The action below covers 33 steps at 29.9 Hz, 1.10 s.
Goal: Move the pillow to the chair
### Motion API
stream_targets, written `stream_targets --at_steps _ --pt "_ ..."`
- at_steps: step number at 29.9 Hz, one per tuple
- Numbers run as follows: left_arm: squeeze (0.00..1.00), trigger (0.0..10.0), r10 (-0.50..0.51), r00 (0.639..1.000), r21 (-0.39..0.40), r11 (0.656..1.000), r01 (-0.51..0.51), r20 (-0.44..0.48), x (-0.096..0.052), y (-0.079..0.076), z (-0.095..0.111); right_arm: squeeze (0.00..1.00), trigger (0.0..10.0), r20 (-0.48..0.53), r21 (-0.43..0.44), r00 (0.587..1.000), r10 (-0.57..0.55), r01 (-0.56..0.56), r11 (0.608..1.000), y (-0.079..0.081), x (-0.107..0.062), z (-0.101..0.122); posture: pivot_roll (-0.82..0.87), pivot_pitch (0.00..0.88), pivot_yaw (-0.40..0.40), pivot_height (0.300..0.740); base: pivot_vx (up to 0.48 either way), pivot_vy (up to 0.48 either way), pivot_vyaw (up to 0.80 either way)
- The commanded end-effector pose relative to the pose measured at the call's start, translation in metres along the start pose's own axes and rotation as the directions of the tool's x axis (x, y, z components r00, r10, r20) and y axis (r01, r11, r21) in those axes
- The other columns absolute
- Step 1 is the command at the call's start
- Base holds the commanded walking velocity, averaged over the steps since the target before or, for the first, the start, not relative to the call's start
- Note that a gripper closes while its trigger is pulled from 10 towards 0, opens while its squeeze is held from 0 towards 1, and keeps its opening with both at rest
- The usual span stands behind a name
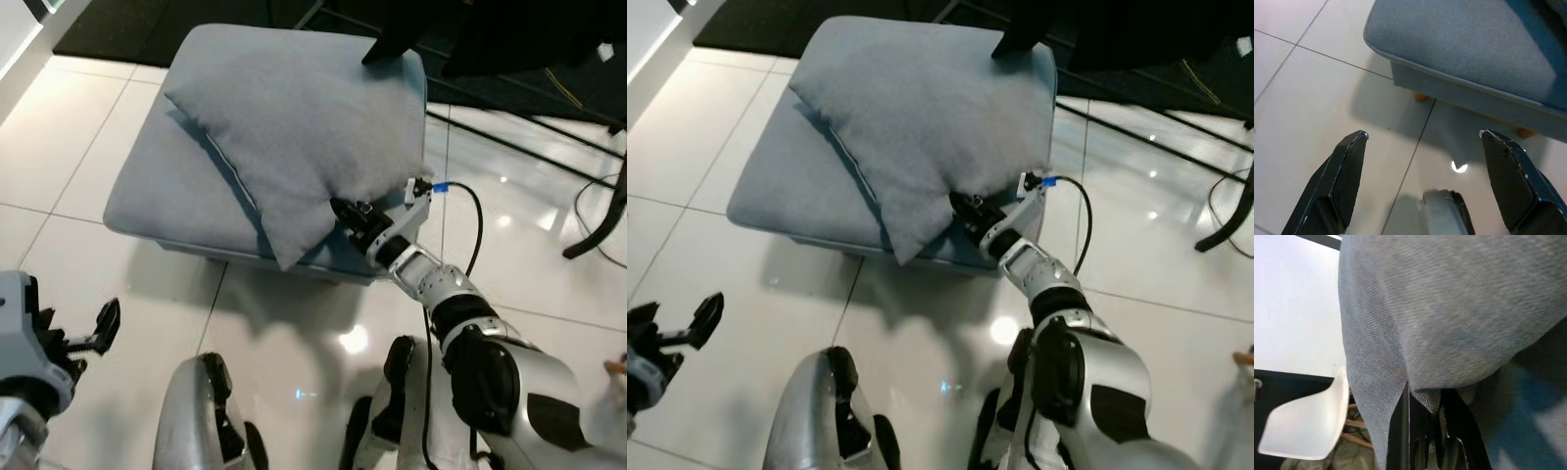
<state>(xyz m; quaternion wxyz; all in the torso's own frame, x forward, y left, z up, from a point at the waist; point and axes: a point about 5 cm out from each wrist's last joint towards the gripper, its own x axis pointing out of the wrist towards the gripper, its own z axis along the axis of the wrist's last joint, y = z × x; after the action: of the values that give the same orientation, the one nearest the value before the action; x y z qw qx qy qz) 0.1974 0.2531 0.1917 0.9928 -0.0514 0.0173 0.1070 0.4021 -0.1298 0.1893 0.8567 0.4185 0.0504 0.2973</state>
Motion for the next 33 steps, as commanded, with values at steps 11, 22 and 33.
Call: stream_targets --at_steps 11,22,33 --pt "0.00 10.0 -0.016 0.999 -0.100 0.995 0.020 0.046 0.040 -0.022 -0.010 0.00 0.0 -0.115 -0.165 0.993 -0.036 0.016 0.986 -0.011 -0.013 -0.004 -0.10 0.259 -0.063 0.370 0.000 0.000 0.00" --pt "0.00 10.0 -0.127 0.986 -0.149 0.979 0.142 0.110 0.080 -0.066 -0.010 0.00 0.0 -0.061 -0.132 0.998 0.011 -0.019 0.991 -0.010 -0.019 -0.003 -0.15 0.083 -0.036 0.395 0.000 0.000 0.00" --pt "0.00 10.0 -0.136 0.979 -0.143 0.977 0.159 0.154 0.094 -0.072 -0.008 0.00 0.0 -0.028 -0.145 0.999 0.044 -0.048 0.988 0.007 -0.003 0.001 -0.14 0.000 -0.046 0.430 0.000 0.000 0.00"
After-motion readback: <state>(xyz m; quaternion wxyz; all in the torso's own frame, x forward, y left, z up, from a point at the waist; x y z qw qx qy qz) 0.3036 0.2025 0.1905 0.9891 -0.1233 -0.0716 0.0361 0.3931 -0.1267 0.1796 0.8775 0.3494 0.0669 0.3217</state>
